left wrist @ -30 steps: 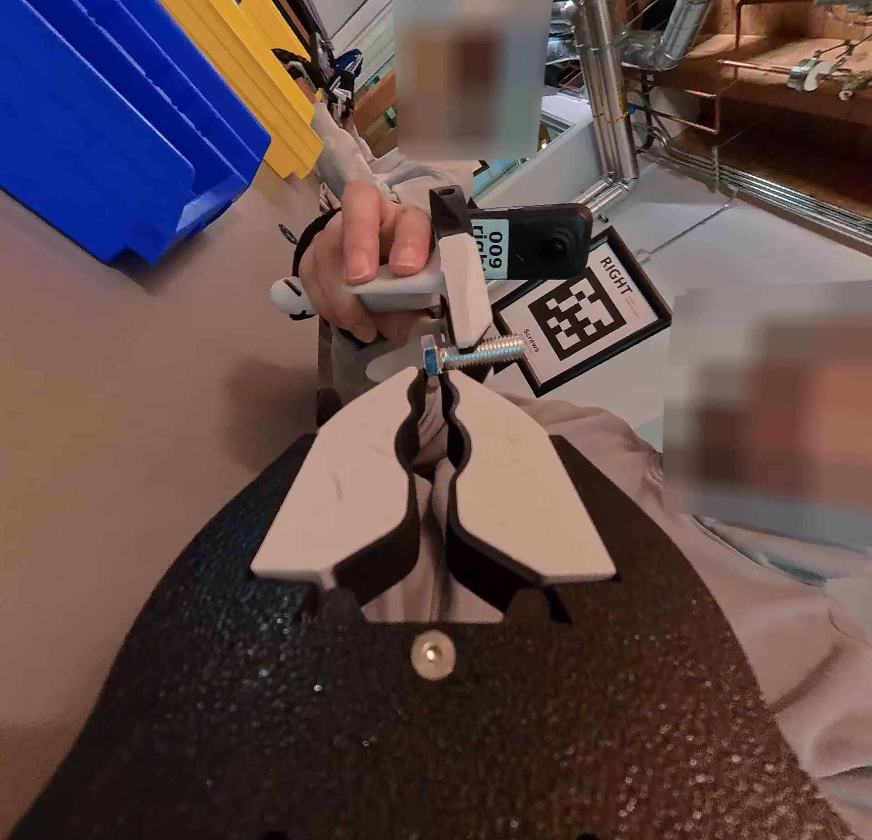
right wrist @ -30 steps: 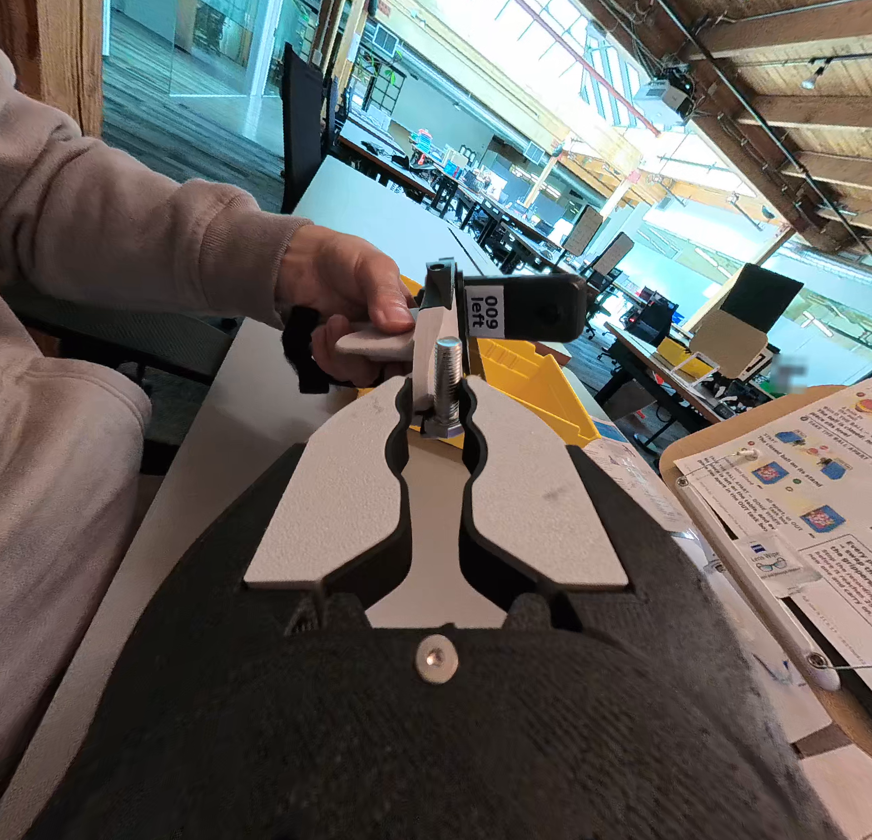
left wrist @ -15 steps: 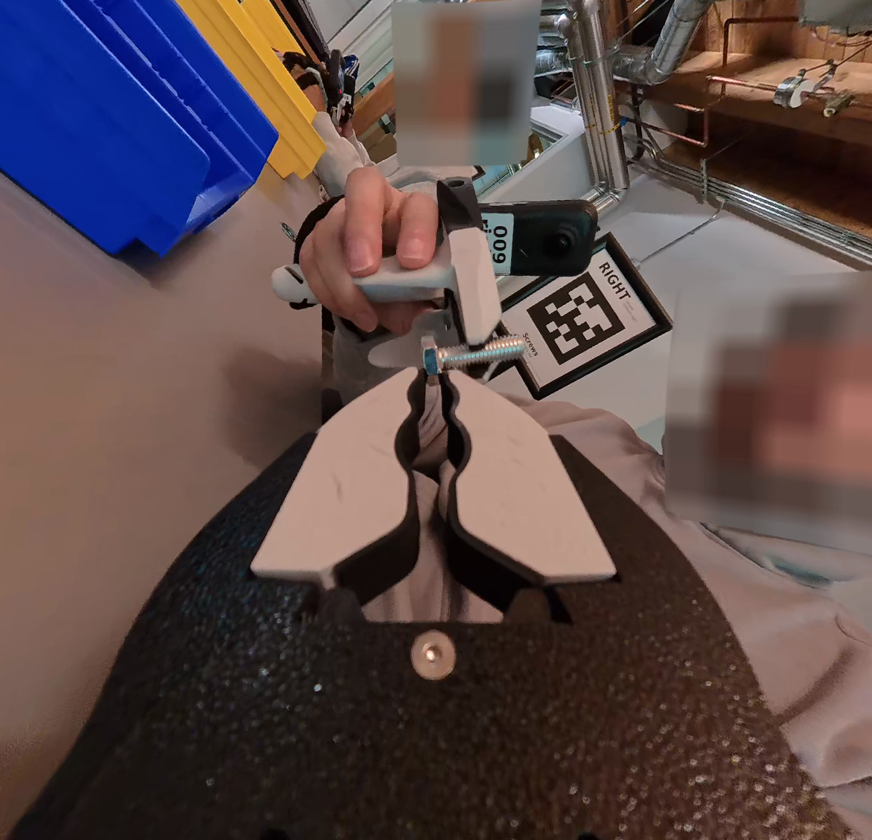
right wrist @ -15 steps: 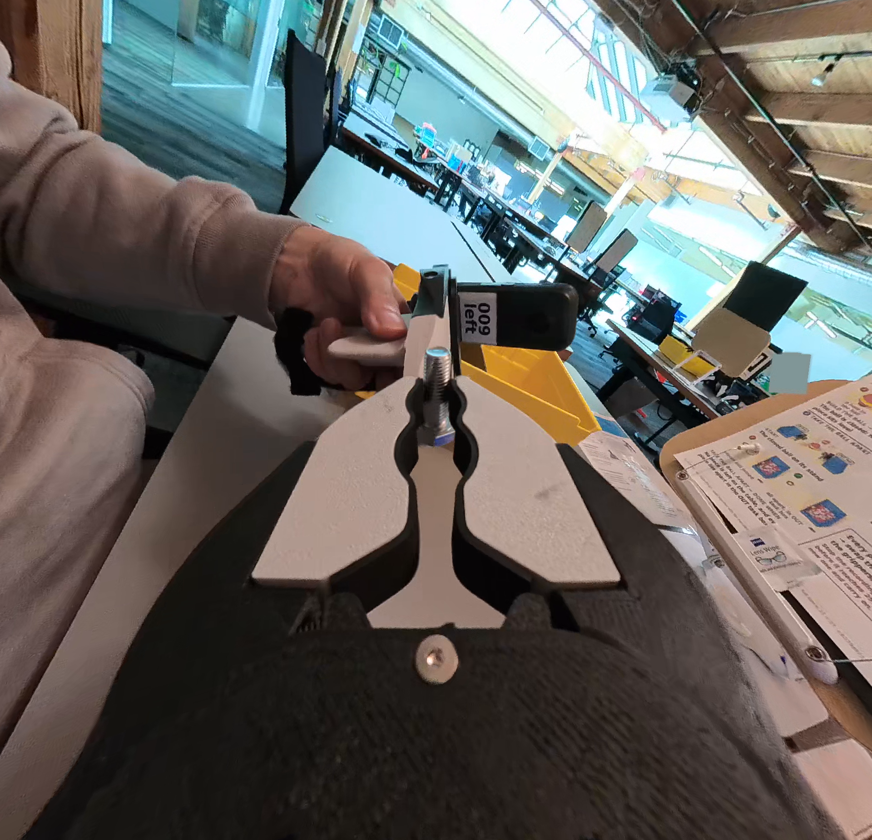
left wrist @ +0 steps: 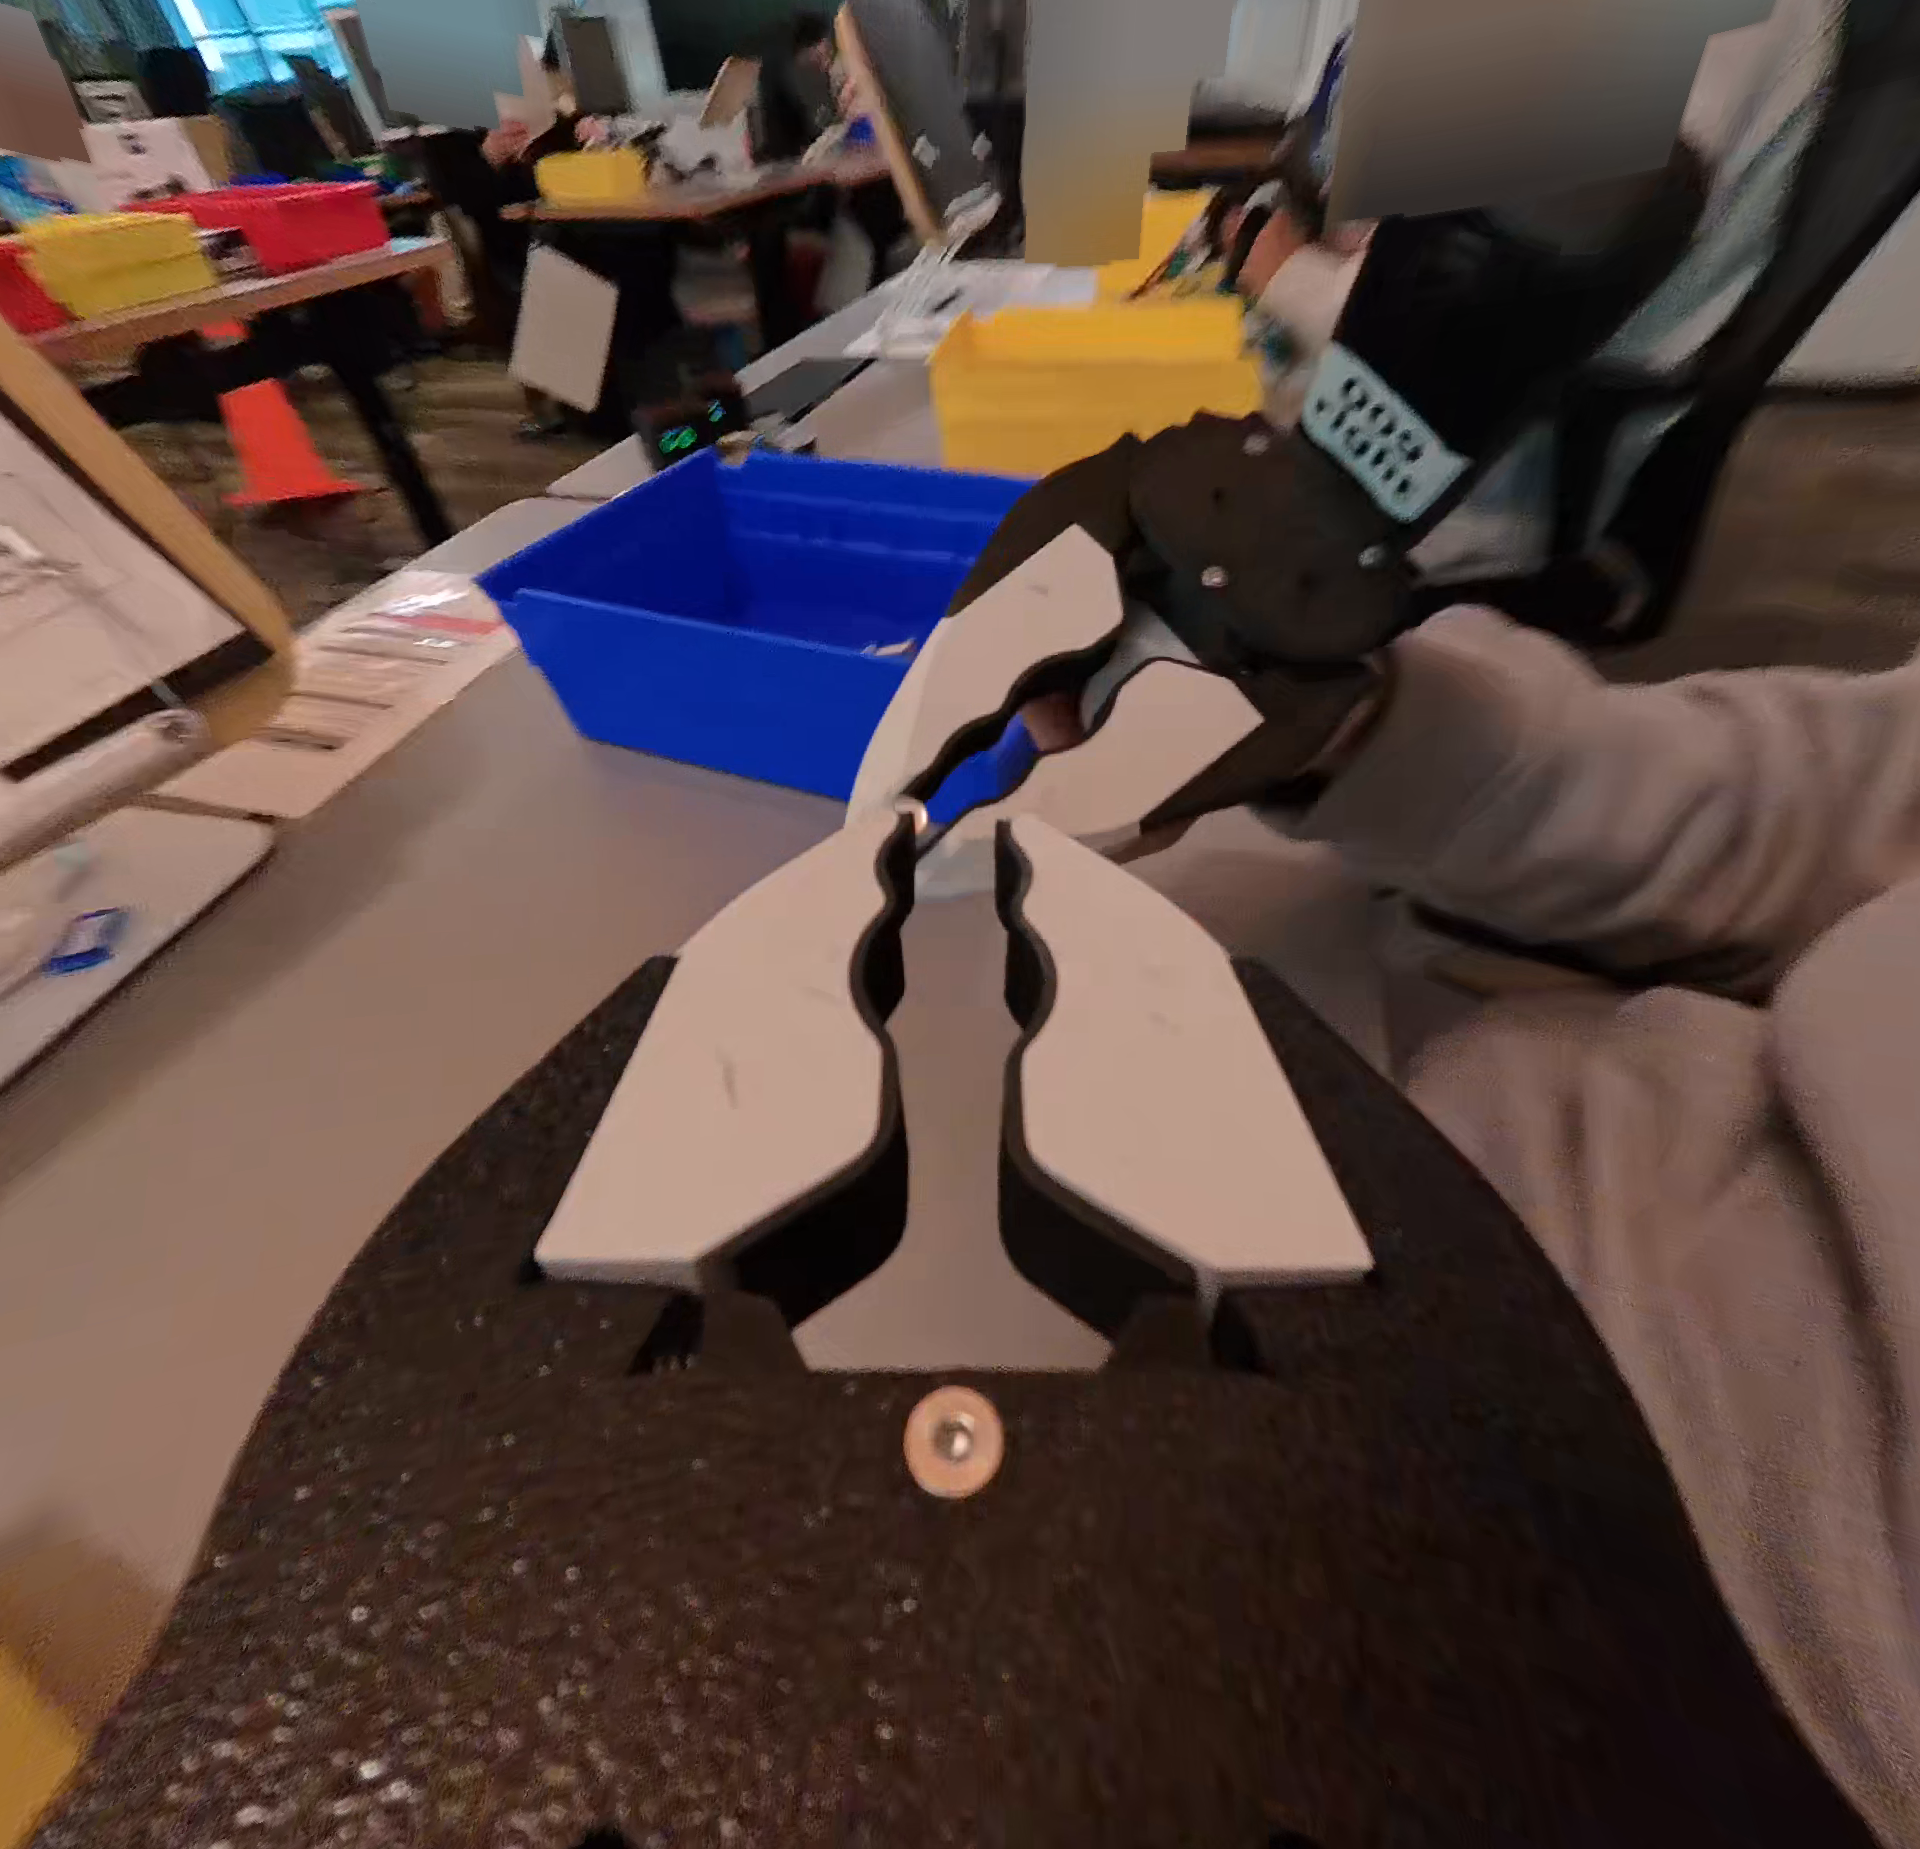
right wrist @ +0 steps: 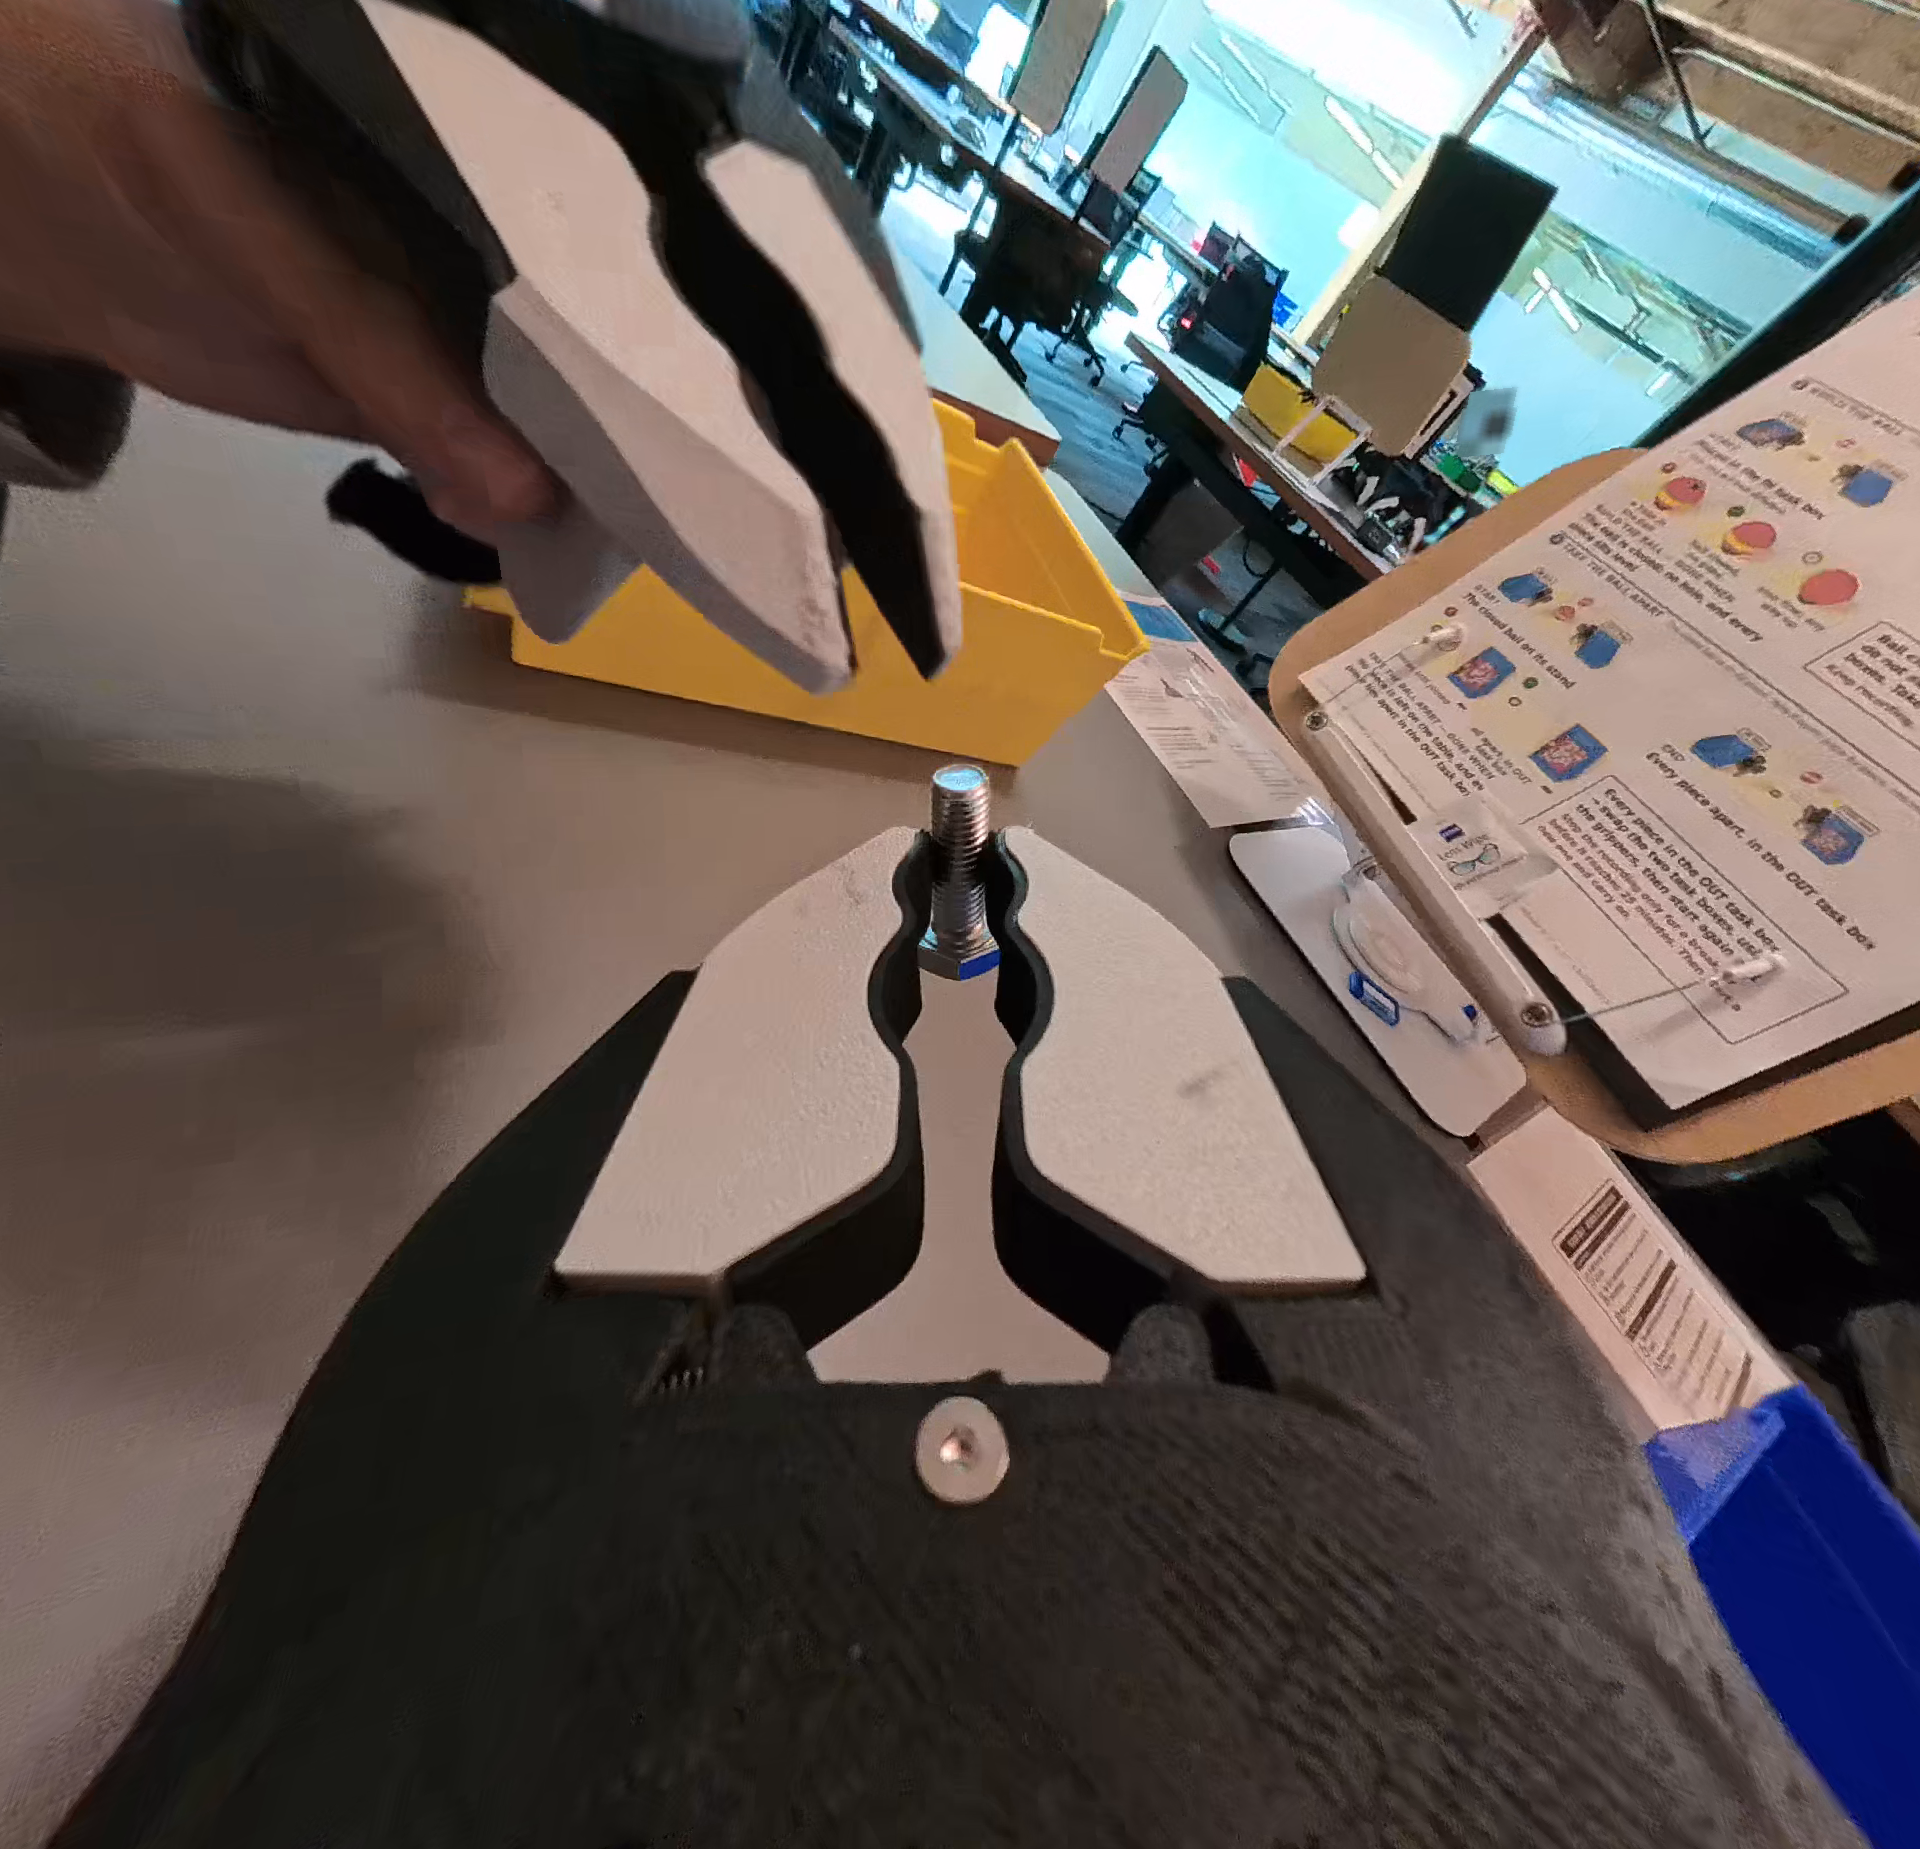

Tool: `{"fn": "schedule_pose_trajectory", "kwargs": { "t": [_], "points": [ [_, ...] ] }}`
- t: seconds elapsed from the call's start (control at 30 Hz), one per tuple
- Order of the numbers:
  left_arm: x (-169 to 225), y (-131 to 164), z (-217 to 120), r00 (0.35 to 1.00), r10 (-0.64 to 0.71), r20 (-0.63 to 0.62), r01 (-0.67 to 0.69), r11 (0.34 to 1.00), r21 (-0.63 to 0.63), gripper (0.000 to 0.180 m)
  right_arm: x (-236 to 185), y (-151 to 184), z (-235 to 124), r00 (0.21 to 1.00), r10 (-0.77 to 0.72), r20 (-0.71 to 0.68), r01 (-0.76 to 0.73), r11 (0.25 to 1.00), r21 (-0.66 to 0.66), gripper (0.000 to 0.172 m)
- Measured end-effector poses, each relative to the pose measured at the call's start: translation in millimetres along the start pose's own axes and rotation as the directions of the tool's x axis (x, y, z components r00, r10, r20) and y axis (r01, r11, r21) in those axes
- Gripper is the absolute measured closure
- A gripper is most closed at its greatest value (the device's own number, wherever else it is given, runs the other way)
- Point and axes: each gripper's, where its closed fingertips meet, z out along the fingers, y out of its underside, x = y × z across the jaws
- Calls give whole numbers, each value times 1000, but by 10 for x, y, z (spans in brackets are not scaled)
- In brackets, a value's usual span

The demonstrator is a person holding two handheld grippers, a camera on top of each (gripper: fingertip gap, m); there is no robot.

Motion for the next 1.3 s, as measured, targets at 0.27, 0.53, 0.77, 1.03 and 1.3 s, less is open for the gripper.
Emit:
{"fn": "schedule_pose_trajectory", "kwargs": {
  "t": [0.27,0.53,0.77,1.03,1.3],
  "points": [
    [-89,150,89,990,-62,124,78,989,-127,171,-49,-35,59,978,-187,-92,181,981,-71,163],
    [-107,277,72,981,-172,93,186,967,-175,172,-112,45,128,967,-244,-77,235,965,-114,162],
    [-129,165,-31,968,-226,111,243,953,-182,172,-89,-17,131,967,-230,-114,228,973,-30,161],
    [-104,80,-88,974,-190,126,210,963,-171,172,-92,-130,129,988,-88,-125,106,984,142,162],
    [-533,16,-940,944,-14,330,100,965,-244,153,-89,-5,203,963,266,38,-266,930,253,163]
  ]
}}
